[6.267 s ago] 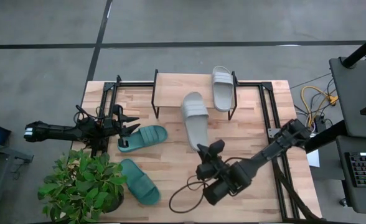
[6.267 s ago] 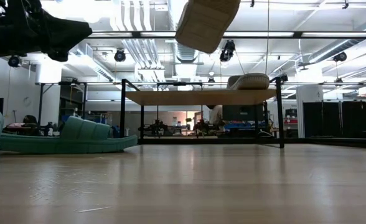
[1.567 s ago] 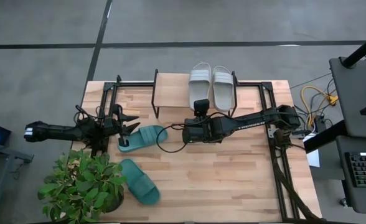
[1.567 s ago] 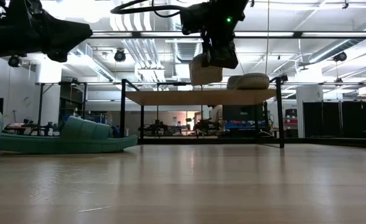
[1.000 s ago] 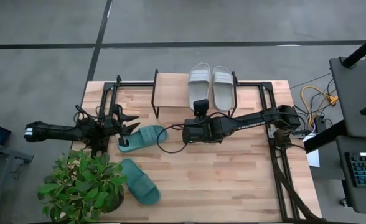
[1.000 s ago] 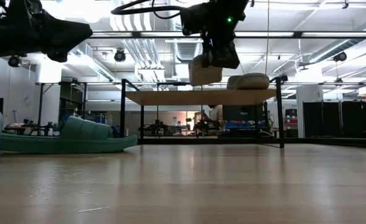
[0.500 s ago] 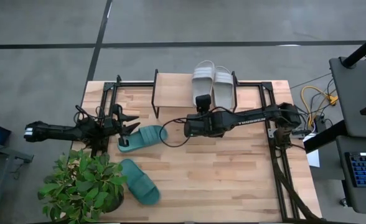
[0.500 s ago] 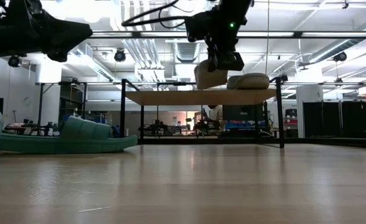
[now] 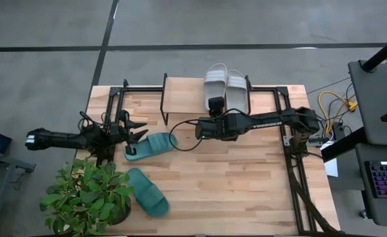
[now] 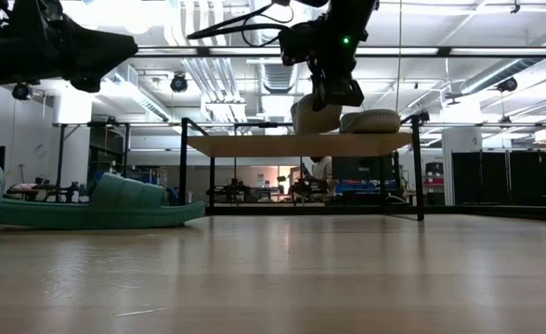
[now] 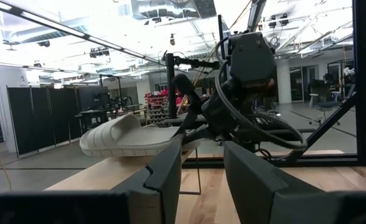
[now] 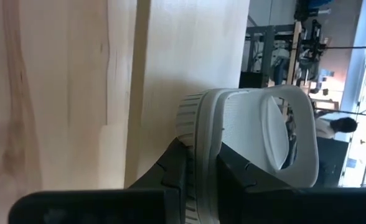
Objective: Pick and place slides into the shelf
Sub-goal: Put the gray slipper on the shelf
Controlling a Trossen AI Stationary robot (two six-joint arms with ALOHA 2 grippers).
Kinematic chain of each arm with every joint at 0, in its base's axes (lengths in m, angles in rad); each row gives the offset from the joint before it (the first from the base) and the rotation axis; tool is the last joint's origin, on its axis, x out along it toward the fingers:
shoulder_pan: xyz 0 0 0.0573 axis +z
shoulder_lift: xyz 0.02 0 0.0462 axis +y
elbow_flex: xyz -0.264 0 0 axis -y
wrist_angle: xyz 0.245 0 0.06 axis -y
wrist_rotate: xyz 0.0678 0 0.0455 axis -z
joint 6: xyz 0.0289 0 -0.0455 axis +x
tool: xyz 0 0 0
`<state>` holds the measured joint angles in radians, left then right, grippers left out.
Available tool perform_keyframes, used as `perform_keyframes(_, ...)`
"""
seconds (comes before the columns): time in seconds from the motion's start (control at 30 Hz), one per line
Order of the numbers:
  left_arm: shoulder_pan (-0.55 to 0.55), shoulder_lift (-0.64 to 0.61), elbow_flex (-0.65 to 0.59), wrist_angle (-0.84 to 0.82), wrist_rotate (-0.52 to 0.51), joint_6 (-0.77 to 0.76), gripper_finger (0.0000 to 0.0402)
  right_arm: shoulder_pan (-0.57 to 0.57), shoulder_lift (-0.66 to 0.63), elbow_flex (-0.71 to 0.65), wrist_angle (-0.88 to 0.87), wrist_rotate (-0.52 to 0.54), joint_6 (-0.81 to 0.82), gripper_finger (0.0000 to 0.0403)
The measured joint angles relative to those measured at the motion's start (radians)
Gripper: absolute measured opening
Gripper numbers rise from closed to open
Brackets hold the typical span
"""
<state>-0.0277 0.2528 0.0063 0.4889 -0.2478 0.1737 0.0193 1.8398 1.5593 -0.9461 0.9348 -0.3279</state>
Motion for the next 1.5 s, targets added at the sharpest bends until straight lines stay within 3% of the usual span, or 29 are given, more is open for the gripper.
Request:
perform_keyframes(0.33, 0.000, 0.000, 0.000, 0.000, 0.000, 0.000, 0.0107, 0.025, -0.020, 0.000, 0.007, 0.000, 0.104, 0.0038)
perform_keyframes(0.9, 0.000, 0.000, 0.000, 0.000, 0.000, 0.018, 0.0107, 0.033, -0.020, 0.000, 0.067, 0.007, 0.059, 0.0038)
perform_keyframes(1.1, 0.000, 0.000, 0.000, 0.000, 0.000, 0.020, 0.0107, 0.033, -0.020, 0.000, 0.088, -0.048, 0.062, 0.0038)
perform_keyframes(1.5, 0.000, 0.000, 0.000, 0.000, 0.000, 0.021, 0.0107, 0.024, -0.019, -0.057, 0.093, -0.061, 0.090, 0.0038)
